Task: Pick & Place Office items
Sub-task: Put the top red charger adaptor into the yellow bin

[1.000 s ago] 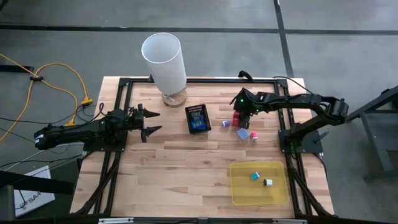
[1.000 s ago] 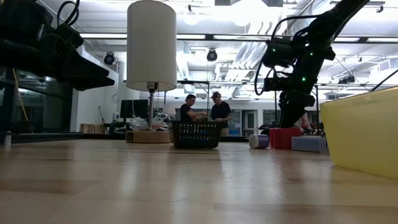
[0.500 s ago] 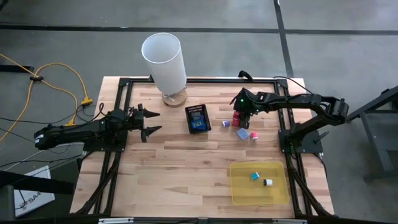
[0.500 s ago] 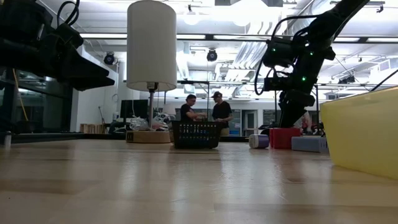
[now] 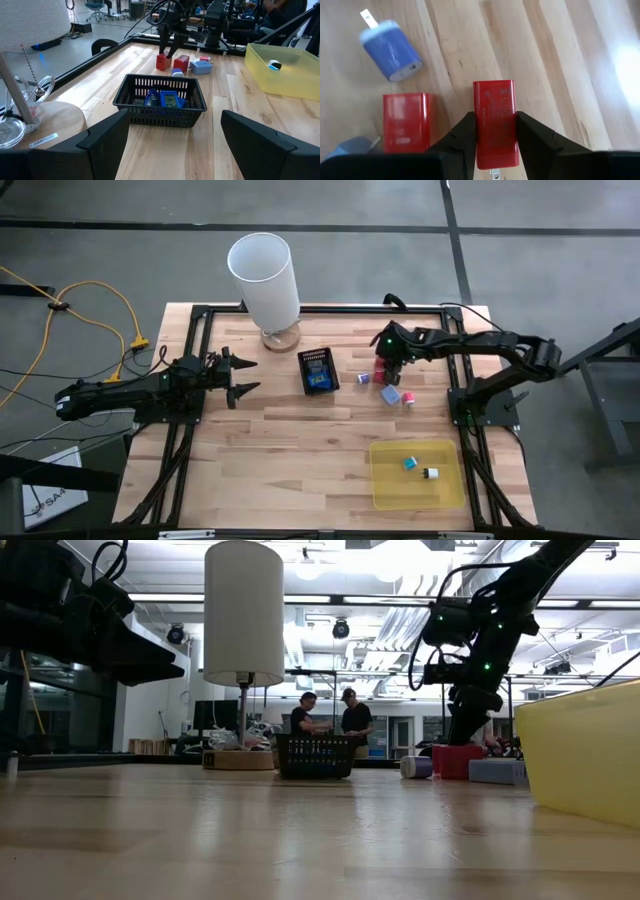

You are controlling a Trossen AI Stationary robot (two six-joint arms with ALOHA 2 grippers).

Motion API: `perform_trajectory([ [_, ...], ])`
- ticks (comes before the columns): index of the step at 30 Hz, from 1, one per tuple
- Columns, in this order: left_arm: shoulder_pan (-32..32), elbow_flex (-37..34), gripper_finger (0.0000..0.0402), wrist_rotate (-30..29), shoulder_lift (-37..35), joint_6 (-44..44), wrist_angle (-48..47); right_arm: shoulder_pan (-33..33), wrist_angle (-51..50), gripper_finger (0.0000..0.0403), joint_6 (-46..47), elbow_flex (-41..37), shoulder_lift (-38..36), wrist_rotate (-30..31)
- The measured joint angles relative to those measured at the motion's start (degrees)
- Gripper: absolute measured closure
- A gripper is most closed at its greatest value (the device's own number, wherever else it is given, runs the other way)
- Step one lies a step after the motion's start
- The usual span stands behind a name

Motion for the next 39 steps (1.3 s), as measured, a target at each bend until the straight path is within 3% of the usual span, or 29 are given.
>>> perform_trajectory([
  [21, 0.0, 0.0, 0.0094, 0.0, 0.0, 0.0, 0.0, 0.2, 1.2, 0.0296, 0.3, 0.0, -15.0, -1.0],
  [29, 0.0, 0.0, 0.0094, 0.0, 0.0, 0.0, 0.0, 1.0, 1.1, 0.0296, 0.3, 0.0, -15.7, -1.4],
  [39, 0.0, 0.0, 0.0094, 0.0, 0.0, 0.0, 0.0, 8.6, 1.2, 0.0297, 2.7, 0.0, -15.7, -1.0],
])
